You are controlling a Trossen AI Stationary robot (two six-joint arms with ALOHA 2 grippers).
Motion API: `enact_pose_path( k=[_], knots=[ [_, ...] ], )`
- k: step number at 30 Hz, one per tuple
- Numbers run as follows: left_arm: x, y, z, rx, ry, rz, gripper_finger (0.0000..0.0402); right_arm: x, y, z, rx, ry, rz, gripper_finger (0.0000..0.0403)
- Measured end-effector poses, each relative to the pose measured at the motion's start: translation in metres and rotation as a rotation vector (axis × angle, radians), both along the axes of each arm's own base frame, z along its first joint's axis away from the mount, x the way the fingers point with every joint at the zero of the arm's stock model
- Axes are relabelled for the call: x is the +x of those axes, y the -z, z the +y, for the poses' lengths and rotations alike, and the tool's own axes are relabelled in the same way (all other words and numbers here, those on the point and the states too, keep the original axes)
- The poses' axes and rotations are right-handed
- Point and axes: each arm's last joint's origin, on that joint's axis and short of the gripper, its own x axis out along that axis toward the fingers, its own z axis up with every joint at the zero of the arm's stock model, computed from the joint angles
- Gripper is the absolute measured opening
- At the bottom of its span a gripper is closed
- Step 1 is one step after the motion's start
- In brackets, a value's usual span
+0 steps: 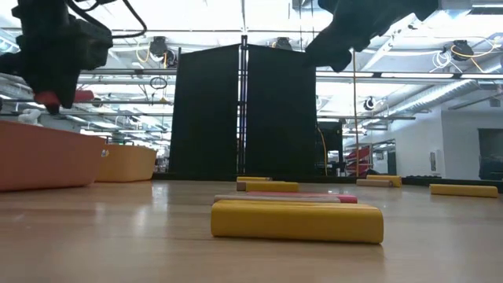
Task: Sort blocks
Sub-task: Put the top red block in the orange bin, then put the red block in the orange bin
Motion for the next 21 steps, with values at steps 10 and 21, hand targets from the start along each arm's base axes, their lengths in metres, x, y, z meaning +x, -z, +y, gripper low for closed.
enact_pose_path(
  k=[10, 21],
  knots=[
    [0.003, 0.010, -0.001, 0.019, 0.113, 0.150, 0.0191, 0.000, 0.000, 0.000, 0.127, 0.075, 0.003, 0.0199],
    [0.047, -0.031, -0.009, 0.512, 0.499, -0.316, 0.0191, 0.008, -0.018, 0.025, 0.312, 0.046, -0.177, 0.0199]
  ],
)
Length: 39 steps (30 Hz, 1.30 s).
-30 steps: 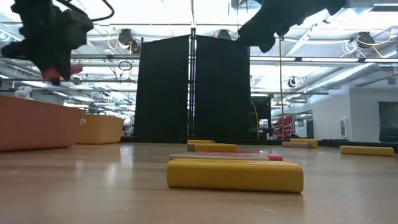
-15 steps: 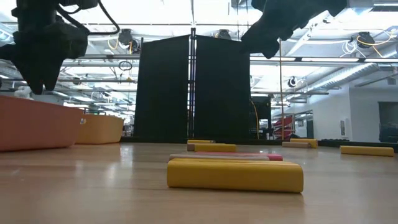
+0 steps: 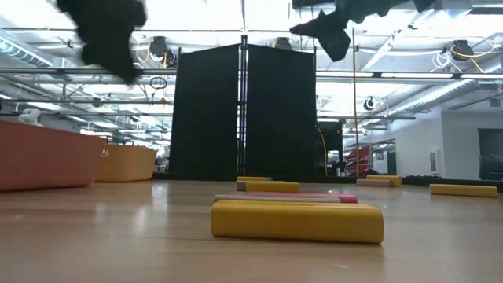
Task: Sort blocks
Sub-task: Put the red block in the orange bin
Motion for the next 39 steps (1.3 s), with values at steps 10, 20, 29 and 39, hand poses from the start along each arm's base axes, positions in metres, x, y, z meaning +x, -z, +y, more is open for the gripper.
enact_pose_path(
  k=[10, 20, 29, 39],
  knots=[
    [0.064, 0.009, -0.046, 0.197, 0.538, -0.301, 0.0191, -0.006, 0.018, 0.056, 0.149, -0.129, 0.163, 0.0199],
    [0.122, 0.076, -0.086, 0.282, 0.713, -0.323, 0.0191, 0.015, 0.101, 0.111, -0.083, -0.325, 0.413, 0.0199],
    [0.140, 0.115, -0.093, 0.300, 0.736, -0.297, 0.0191, 0.028, 0.154, 0.128, -0.180, -0.186, 0.467, 0.0199],
    [0.140, 0.117, -0.094, 0.298, 0.735, -0.301, 0.0191, 0.024, 0.155, 0.149, -0.253, -0.072, 0.356, 0.0199]
  ],
)
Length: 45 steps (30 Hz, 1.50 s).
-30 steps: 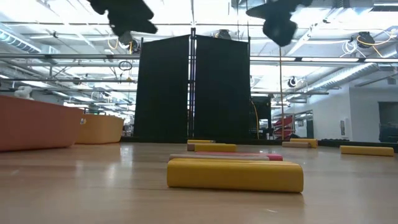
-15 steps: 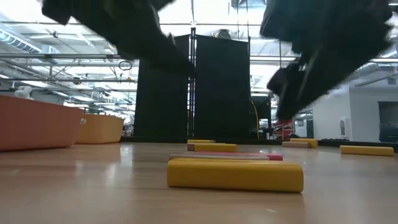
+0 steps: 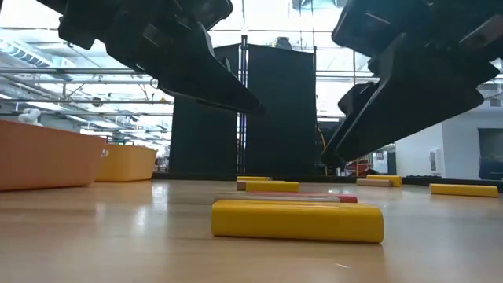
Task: Sort blocks
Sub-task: Put the red block in the orange bin
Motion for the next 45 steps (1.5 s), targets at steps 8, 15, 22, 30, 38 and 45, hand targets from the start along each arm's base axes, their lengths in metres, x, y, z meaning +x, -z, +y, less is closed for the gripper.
enact_pose_path(
  k=[8, 15, 22, 30, 38, 45],
  knots=[
    [0.000, 0.000, 0.000, 0.002, -0.001, 0.005, 0.0191, -0.002, 0.011, 0.009, 0.000, 0.037, -0.006, 0.0199],
    [0.000, 0.001, 0.000, 0.003, -0.001, 0.010, 0.0191, 0.003, 0.035, 0.012, 0.007, 0.044, 0.006, 0.0199],
    [-0.001, 0.002, 0.001, 0.010, -0.001, 0.029, 0.0191, 0.003, 0.045, 0.012, -0.025, 0.069, 0.030, 0.0188],
    [-0.001, 0.002, 0.001, 0.011, 0.000, 0.028, 0.0191, 0.000, 0.041, 0.010, -0.052, 0.078, 0.041, 0.0100],
    [-0.002, -0.003, -0.003, 0.024, 0.065, 0.000, 0.0191, -0.002, 0.022, 0.007, -0.071, 0.056, 0.005, 0.0083],
    [0.001, -0.009, -0.005, -0.021, 0.073, -0.063, 0.0191, 0.002, -0.004, -0.003, -0.182, 0.101, -0.104, 0.0103]
  ],
)
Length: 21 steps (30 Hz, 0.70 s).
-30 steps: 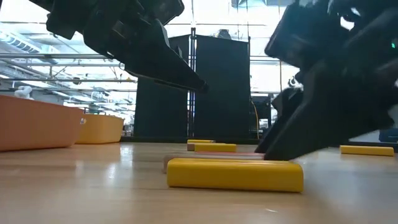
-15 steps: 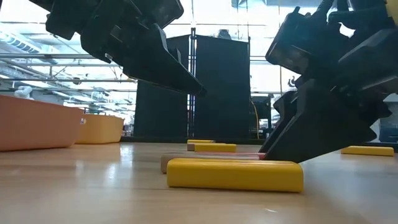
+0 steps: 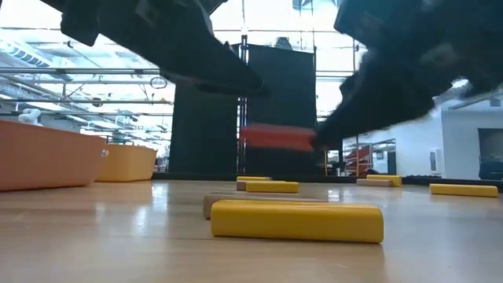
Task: Sort blocks
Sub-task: Put the red block in the orange bin
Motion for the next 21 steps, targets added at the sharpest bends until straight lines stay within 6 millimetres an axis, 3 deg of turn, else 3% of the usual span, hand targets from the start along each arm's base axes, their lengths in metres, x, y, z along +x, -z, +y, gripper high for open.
enact_pose_path(
  k=[10, 21],
  knots=[
    [0.001, -0.002, 0.000, 0.111, 0.046, -0.046, 0.0191, 0.010, -0.013, -0.022, -0.077, 0.035, -0.032, 0.0097],
    [0.002, 0.005, 0.014, 0.162, -0.054, 0.027, 0.0191, 0.013, -0.015, -0.025, -0.118, 0.014, -0.045, 0.0097]
  ],
)
